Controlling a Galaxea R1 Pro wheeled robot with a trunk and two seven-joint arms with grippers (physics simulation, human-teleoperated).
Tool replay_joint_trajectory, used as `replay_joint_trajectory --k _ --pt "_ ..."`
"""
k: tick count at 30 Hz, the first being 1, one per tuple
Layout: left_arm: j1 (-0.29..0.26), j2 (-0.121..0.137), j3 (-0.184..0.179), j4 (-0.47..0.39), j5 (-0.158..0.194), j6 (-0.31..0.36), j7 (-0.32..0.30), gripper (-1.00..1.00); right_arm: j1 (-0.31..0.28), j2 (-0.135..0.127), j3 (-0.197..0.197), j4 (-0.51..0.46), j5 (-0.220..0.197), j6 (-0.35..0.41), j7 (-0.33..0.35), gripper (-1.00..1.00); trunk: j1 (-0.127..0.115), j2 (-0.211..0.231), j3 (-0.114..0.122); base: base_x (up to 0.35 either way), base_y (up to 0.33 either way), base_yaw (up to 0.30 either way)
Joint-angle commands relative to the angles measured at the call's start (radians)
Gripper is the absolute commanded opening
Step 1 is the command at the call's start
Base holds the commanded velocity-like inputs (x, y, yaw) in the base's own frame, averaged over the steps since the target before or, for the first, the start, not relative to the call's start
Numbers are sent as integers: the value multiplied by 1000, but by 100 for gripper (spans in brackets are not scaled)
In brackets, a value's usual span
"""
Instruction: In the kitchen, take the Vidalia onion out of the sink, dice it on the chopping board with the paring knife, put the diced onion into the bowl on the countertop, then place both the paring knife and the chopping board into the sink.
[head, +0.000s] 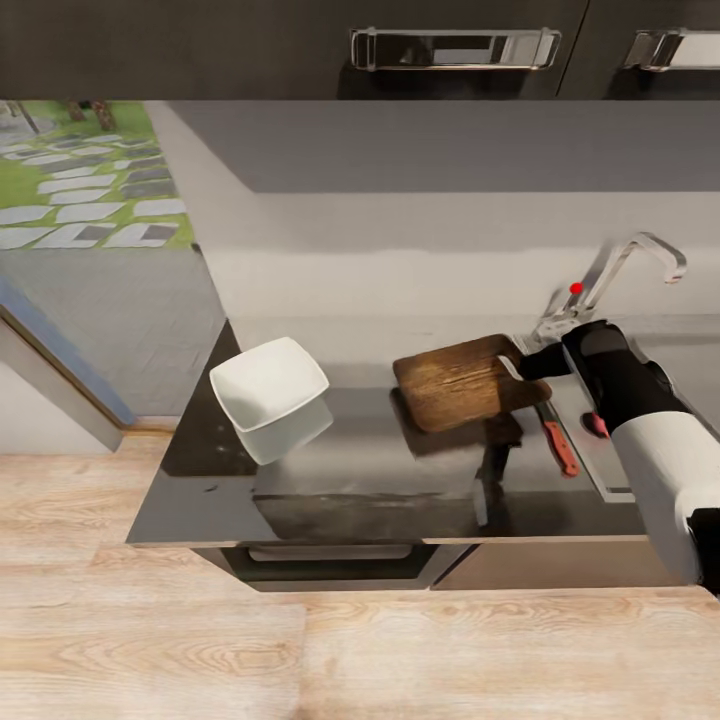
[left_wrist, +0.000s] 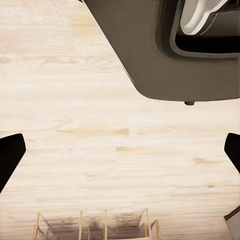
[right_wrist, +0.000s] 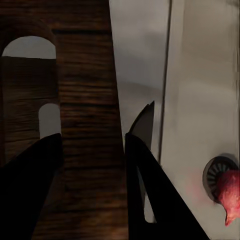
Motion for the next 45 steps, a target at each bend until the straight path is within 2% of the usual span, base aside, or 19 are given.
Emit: replay_joint_trajectory --k 1,6,10,13,17,19,25,31,35,45 --pt "0 0 1 -2 1 -1 -2 100 -1 7 -23 -1 7 4 -8 -100 1 -2 -1 0 12 0" --pt "0 0 1 -2 1 -1 -2 100 -1 35 -110 1 7 19 -67 -100 1 -2 -1 0 5 0" --pt "1 0 1 -2 1 -1 -2 100 0 58 -148 1 7 48 -92 -100 1 -2 -1 0 1 0" --pt "1 0 1 -2 1 -1 -2 100 -1 75 -169 1 7 58 -98 -100 1 -2 -1 0 0 0" --pt "1 0 1 -2 1 -1 -2 100 0 110 -218 2 7 66 -103 -100 1 -2 -1 0 0 0" --pt "1 0 1 -2 1 -1 -2 100 -1 132 -266 4 7 68 -104 -100 1 -2 -1 0 0 0" --pt "1 0 1 -2 1 -1 -1 100 -1 151 -334 6 7 70 -104 -100 1 -2 -1 0 0 0" --pt "0 0 1 -2 1 -1 -1 100 0 179 -377 8 7 85 -104 -100 1 -2 -1 0 0 0" --pt "1 0 1 -2 1 -1 -1 100 4 199 -388 37 7 107 -104 -100 1 -2 -1 0 0 0" --pt "1 0 2 -2 1 -1 -1 100 5 206 -391 106 7 113 -106 -100 1 -2 -1 0 0 0"
